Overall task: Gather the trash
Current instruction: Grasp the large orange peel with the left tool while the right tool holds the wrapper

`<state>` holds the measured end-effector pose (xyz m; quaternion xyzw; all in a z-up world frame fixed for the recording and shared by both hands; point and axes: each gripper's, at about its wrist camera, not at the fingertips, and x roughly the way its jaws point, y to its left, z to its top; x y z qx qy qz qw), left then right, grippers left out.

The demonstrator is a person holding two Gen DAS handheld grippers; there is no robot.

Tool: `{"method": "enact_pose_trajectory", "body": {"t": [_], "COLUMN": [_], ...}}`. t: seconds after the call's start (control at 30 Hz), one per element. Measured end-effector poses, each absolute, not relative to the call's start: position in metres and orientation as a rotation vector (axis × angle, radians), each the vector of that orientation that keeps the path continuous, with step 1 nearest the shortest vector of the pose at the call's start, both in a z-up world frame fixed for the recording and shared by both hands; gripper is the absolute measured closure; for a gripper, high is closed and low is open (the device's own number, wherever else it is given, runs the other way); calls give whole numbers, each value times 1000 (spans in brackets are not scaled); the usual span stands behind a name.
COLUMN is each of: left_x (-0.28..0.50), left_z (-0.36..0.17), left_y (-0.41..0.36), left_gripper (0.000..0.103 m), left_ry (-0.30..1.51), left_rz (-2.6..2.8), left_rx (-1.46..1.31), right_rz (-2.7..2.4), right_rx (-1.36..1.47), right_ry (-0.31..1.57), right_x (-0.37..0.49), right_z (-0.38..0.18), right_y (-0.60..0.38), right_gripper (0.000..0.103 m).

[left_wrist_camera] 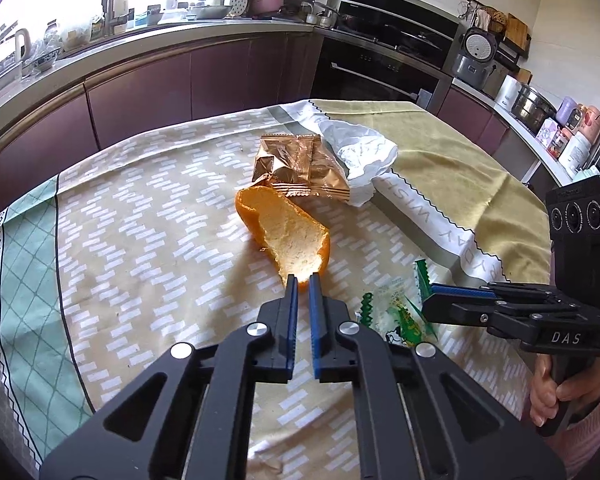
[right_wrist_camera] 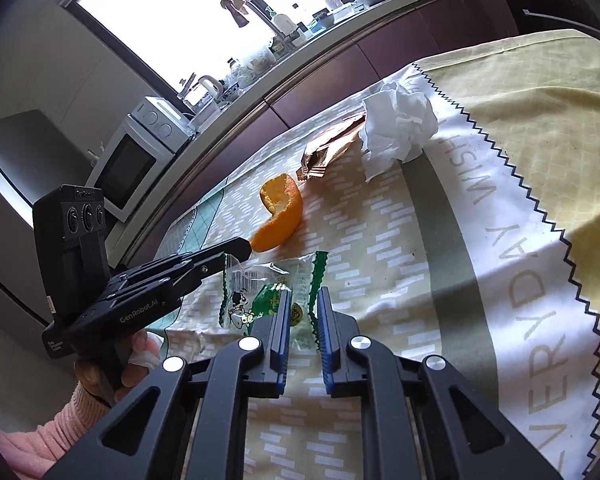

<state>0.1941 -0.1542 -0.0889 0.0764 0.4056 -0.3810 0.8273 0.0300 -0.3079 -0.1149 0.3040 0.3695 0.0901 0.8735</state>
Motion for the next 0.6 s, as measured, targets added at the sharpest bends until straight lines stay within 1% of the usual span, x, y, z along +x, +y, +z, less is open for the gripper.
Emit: {"method": "enact_pose_trajectory", "body": {"t": [0.1,0.27,0.3,0.43,0.6], "left_x": [194,193,192,188,191], "left_z": [-89,-92,-92,-92,-90], "left_y": [-157,-167,-169,-176,-169], "left_gripper": [90,89,93,95,97], "left_ry": [861,854,849,828,827], "left_rz": [-808,-812,-814,-813,-809], "left_rx": [180,233,245,282,258], "right_rz": [179,167,166,163,162], "right_rx": [638,647,649,655,659], "right_ry": [762,749,748,743,737], "right_x": [27,20,20,14,14], "right_z": [-113,-112,-111,-112,-111], "right_y": [-311,-316,-316,-319,-318], "right_gripper": [92,93,93,93,93]}}
